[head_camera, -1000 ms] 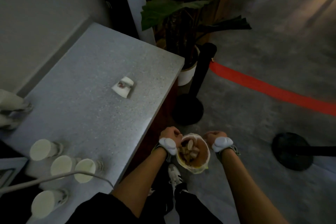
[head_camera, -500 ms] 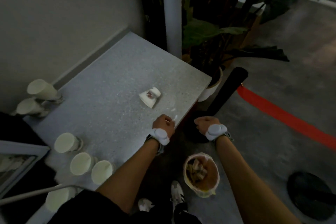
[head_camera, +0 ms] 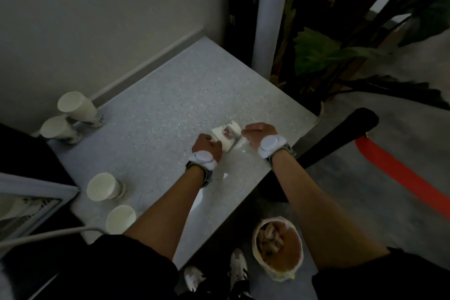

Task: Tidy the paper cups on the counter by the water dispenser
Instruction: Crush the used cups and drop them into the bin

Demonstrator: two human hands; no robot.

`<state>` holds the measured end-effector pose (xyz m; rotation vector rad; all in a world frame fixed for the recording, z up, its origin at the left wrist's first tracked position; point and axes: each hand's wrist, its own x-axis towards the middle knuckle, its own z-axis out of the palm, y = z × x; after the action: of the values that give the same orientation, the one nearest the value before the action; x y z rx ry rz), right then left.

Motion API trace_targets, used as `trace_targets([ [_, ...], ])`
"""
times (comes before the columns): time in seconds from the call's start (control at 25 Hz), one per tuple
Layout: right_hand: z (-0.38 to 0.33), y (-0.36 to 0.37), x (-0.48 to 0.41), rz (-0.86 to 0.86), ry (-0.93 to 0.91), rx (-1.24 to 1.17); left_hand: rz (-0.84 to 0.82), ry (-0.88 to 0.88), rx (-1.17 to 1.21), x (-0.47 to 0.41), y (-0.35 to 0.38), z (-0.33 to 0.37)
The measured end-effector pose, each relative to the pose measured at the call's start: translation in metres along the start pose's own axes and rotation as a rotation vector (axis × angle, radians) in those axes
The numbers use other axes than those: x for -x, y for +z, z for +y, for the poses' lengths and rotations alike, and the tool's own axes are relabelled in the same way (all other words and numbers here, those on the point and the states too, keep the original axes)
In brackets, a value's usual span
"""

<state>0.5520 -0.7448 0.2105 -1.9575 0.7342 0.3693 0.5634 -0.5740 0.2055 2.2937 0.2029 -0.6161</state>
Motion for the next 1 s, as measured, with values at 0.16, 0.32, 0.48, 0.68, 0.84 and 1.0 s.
trace_targets([
  [0.16,-0.014,0.018,-0.021,-0.016,-0.026,0.089,0.000,-0.011,-0.027,-0.019,0.002,-0.005],
  [0.32,-0.014,0.026,-0.032,-0.049,-0.053,0.205,-0.001,0.056,-0.030,-0.026,0.004,-0.003],
  [0.48,-0.019,0.028,-0.033,-0.056,-0.046,0.275,0.027,0.091,-0.037,-0.027,0.003,-0.002],
  [0.68,-0.017,0.021,-0.019,-0.049,-0.086,0.411,0.012,0.083,-0.055,-0.024,-0.003,0.002],
  [0.84,-0.015,0.005,0.002,-0.048,-0.115,0.438,-0.008,0.098,-0.012,-0.008,-0.003,0.003],
  [1.0,-0.009,-0.010,0.028,0.056,-0.042,0.250,-0.064,0.099,0.082,0.015,0.004,0.003],
])
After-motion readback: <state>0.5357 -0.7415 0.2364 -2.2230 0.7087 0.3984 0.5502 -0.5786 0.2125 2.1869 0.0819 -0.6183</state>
